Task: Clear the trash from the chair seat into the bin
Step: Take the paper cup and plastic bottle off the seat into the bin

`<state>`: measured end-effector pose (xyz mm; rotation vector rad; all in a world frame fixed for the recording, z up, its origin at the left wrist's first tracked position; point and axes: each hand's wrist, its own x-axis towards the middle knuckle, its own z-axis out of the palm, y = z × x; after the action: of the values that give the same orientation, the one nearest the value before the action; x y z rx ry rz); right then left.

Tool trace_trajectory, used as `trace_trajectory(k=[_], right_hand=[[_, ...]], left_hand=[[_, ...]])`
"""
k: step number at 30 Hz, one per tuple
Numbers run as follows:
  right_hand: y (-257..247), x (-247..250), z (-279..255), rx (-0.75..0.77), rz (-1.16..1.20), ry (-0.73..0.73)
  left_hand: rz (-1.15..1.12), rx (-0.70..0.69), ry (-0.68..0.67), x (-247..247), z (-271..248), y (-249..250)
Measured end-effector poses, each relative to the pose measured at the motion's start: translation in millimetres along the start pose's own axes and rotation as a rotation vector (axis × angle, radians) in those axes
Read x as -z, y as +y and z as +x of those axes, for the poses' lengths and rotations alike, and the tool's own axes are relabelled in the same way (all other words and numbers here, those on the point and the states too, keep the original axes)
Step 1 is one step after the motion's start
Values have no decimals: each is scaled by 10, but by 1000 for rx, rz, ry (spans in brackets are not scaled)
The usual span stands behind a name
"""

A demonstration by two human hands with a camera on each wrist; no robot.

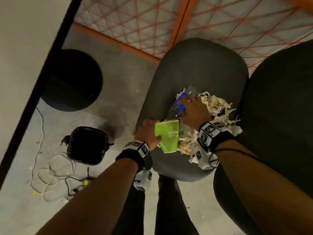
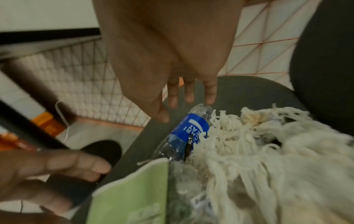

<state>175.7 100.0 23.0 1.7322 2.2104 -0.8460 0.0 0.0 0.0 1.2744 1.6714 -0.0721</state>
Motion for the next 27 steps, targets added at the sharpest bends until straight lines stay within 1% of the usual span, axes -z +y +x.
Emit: trace_trajectory(k=[2, 4, 5, 7, 9, 12, 15, 17, 20, 24, 27], right_hand=[[89, -119, 220, 78, -202, -60], [183, -247, 390, 140, -387, -166], [223, -302, 466, 172, -454, -203], [304, -376, 579, 241, -556, -225], [332, -363, 647, 287, -621, -232], [343, -237, 713, 307, -704, -254], [405, -44, 764, 319, -708, -243], [477, 95, 772, 307, -697, -235], [567, 299, 757, 286, -644, -233], [606, 633, 656, 215, -522, -235], [525, 915, 532, 131, -421, -199]], left_hand=[[-73, 72, 22, -111, 169, -63], [-140, 142, -2, -213, 252, -93], [-161, 161, 6, -269, 292, -101], [-207, 181, 28, -350, 329, -82], [-232, 175, 86, -398, 338, -59], [-340, 155, 180, -390, 259, -2], [-515, 157, 126, -385, 111, 23], [-627, 175, 114, -399, -11, 29], [-692, 183, 122, -389, -239, 81], [-817, 178, 179, -341, -611, 91], [-880, 153, 244, -261, -935, -3]])
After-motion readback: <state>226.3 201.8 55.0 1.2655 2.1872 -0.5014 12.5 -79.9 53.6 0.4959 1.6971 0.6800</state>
